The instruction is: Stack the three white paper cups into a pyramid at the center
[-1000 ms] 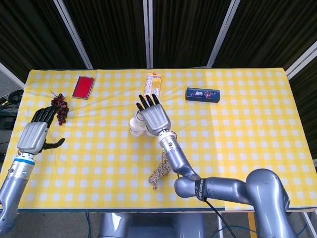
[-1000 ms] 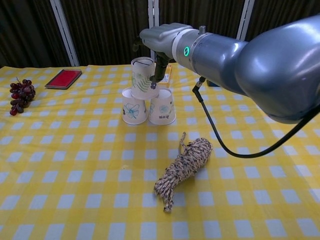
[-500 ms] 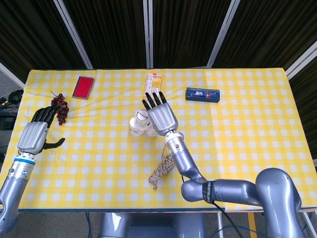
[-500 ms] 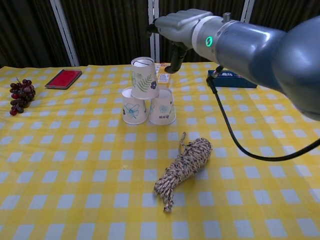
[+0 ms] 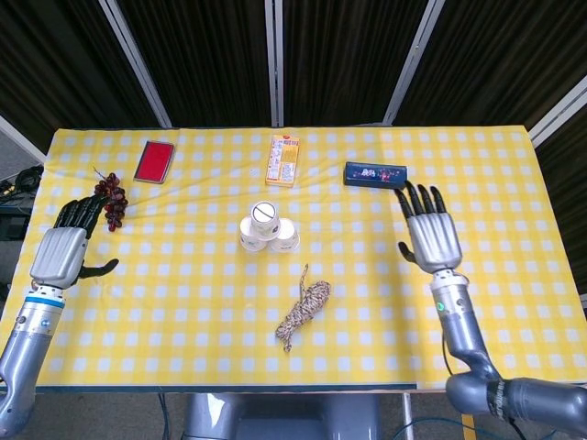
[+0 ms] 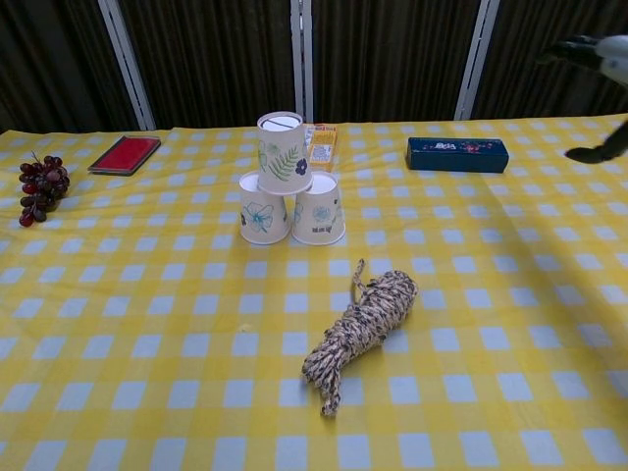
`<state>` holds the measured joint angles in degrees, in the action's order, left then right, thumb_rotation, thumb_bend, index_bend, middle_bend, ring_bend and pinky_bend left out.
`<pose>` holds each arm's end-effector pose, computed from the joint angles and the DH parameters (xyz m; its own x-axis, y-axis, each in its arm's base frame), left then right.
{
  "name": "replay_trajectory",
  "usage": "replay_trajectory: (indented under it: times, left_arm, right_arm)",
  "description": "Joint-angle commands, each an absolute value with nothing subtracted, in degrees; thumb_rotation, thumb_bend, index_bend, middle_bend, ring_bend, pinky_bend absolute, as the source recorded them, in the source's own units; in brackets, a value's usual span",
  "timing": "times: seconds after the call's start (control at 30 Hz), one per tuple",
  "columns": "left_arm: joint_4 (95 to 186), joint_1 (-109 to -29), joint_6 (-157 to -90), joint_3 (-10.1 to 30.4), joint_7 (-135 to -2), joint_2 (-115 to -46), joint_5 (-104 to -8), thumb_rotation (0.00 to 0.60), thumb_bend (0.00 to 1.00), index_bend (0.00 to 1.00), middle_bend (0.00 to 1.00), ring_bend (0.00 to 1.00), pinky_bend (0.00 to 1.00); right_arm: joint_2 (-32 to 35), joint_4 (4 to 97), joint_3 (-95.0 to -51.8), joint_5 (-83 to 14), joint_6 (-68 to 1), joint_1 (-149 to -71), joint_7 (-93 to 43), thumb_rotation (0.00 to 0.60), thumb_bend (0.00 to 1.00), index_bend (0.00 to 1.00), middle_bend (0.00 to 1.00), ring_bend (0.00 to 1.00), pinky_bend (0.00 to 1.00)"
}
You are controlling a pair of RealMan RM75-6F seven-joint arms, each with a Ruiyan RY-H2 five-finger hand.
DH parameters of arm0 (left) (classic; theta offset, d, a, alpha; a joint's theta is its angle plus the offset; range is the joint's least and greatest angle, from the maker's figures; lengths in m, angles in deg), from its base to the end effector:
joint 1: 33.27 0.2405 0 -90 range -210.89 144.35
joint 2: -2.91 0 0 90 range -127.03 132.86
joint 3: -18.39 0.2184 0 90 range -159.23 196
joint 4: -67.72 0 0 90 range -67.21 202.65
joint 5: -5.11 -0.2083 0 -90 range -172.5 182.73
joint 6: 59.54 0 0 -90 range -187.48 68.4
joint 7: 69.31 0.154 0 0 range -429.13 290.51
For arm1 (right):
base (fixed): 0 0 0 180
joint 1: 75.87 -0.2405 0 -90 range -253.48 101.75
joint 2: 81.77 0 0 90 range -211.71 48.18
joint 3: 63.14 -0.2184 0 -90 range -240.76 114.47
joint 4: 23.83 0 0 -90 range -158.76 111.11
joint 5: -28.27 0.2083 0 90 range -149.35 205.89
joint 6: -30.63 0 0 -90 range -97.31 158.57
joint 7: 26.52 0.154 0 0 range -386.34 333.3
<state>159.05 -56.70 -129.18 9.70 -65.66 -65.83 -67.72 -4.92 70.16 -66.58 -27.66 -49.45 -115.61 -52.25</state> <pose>-0.2275 0.2905 0.1103 0.3524 0.0711 0.9332 0.9331 -0.1036 -0.3445 -0.1660 -0.3199 0.0796 0.5218 0.0218 0.8528 -0.8475 -0.1009 0.5211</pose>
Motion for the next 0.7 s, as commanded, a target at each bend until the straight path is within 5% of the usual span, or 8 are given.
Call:
replay_trajectory:
  times: [0.03,0.7]
  left_arm:
    - [158.0,-56.1,-130.3,10.9,-64.6,-67.5,-69.1,0.600,0.09,0.00,0.00,0.00,0.00]
    - [153.7,-49.4,-138.4,15.7,-63.6,-70.9,-74.7,0.600,0.08,0.00,0.00,0.00,0.00]
  right_arm:
    - [-7.2,64.2,-60.5,-35.9,-55.5,-105.6,-40.6,0.600,0.17,0.00,0.00,0.00,0.00]
    - [-6.5,54.2,-58.7,-47.2,-59.0,-91.4,-27.5,0.600,0.17,0.00,0.00,0.00,0.00]
